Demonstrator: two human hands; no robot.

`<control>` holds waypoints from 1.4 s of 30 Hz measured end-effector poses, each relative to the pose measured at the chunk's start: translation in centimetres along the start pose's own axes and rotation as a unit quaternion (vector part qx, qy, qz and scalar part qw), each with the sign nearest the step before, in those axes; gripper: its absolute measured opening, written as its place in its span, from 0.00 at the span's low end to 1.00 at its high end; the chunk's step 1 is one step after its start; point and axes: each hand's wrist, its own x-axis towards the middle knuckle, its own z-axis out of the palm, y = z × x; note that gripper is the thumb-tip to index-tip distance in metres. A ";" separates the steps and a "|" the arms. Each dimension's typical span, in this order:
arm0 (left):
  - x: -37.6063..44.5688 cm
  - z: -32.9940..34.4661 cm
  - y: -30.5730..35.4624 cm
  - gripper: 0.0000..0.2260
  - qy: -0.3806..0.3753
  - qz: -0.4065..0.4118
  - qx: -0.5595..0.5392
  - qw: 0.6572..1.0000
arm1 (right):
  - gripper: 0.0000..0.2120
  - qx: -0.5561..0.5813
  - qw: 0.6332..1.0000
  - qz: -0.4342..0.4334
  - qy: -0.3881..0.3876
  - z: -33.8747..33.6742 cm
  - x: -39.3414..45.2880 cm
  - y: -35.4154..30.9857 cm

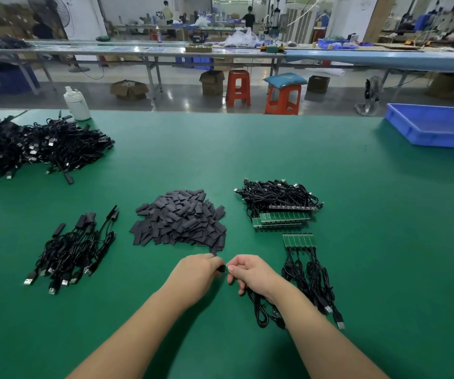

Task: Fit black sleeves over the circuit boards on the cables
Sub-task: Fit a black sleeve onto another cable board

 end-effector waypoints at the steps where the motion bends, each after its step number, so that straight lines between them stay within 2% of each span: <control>1: -0.1 0.0 0.1 0.07 0.008 0.000 0.001 1.000 | 0.06 0.005 1.000 -0.001 -0.001 0.0 0.0 0.0; 3: -0.4 -0.3 0.3 0.05 0.033 0.009 0.007 0.999 | 0.07 0.015 1.000 0.000 0.000 0.0 0.0 -0.1; 6: -0.9 -0.7 0.3 0.12 0.093 0.035 0.016 0.995 | 0.12 0.043 0.999 0.015 -0.003 0.1 0.0 -0.3; 8: -1.1 -0.8 0.2 0.13 0.116 0.032 0.014 0.993 | 0.12 0.045 0.999 0.007 -0.016 0.0 0.0 -0.3; 12: -1.2 -0.4 -0.1 0.08 0.082 0.032 -0.011 0.996 | 0.08 0.042 0.999 -0.014 -0.018 -0.1 -0.1 0.0; 15: -1.2 -0.5 -0.7 0.14 0.034 0.012 -0.052 0.998 | 0.07 0.016 1.000 -0.012 -0.011 0.0 0.1 0.2; 25: -1.3 -0.4 -1.0 0.09 0.044 -0.007 -0.167 0.985 | 0.08 -0.023 1.000 -0.007 -0.013 -0.1 0.5 0.6; 35: -1.2 0.1 -0.2 0.07 0.054 -0.003 -0.171 0.984 | 0.10 -0.042 0.999 0.001 -0.002 0.1 -0.3 -0.4; 42: -0.9 0.6 0.2 0.08 0.031 -0.010 -0.144 0.989 | 0.11 -0.059 0.998 -0.002 0.001 0.3 -0.3 -0.5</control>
